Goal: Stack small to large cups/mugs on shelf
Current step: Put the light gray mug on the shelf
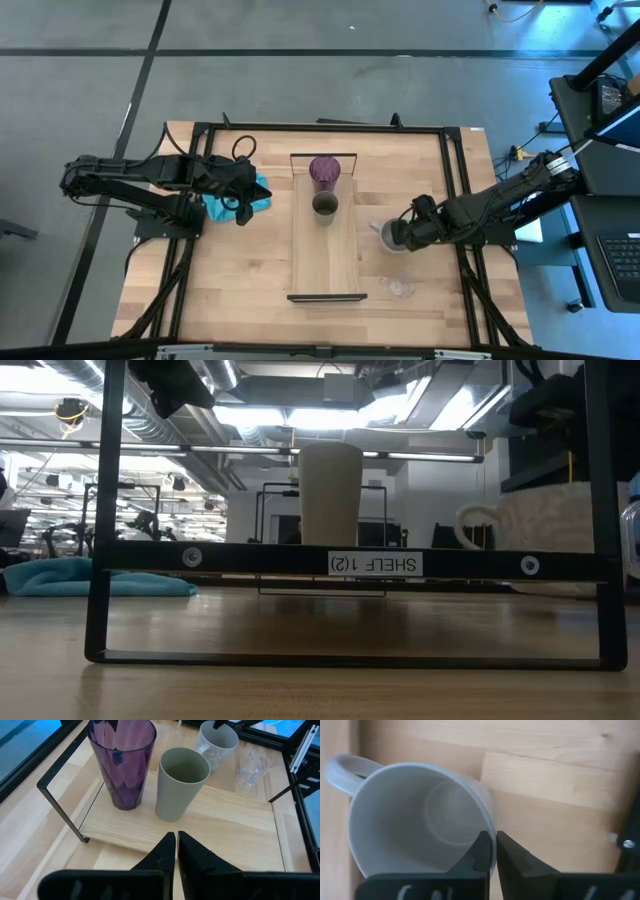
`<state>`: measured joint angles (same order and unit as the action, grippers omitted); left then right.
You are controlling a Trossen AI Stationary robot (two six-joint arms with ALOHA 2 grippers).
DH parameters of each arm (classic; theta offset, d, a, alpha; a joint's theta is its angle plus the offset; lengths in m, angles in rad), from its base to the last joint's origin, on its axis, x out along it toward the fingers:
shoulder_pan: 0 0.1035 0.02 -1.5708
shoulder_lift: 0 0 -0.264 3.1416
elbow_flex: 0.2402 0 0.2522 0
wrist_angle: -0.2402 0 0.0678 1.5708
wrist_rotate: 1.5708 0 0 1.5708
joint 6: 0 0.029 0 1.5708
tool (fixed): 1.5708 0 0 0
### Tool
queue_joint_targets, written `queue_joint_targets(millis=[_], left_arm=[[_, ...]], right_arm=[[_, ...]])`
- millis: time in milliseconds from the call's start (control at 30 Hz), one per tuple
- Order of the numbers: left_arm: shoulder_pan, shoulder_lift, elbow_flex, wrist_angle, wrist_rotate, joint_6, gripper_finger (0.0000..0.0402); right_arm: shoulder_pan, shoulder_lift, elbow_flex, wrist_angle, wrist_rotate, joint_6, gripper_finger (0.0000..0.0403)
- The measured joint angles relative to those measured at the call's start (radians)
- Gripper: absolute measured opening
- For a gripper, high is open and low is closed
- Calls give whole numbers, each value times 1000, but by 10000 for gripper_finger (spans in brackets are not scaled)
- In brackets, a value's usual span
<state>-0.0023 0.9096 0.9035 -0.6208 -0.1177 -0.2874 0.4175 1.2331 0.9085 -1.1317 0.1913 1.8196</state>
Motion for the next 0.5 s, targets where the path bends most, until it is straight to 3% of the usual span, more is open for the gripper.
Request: queue_joint_targets(millis=[500], left_arm=[[0, 0, 0, 0, -22, -24, 14]], right_arm=[[-143, -6, 119, 8, -5, -405, 14]])
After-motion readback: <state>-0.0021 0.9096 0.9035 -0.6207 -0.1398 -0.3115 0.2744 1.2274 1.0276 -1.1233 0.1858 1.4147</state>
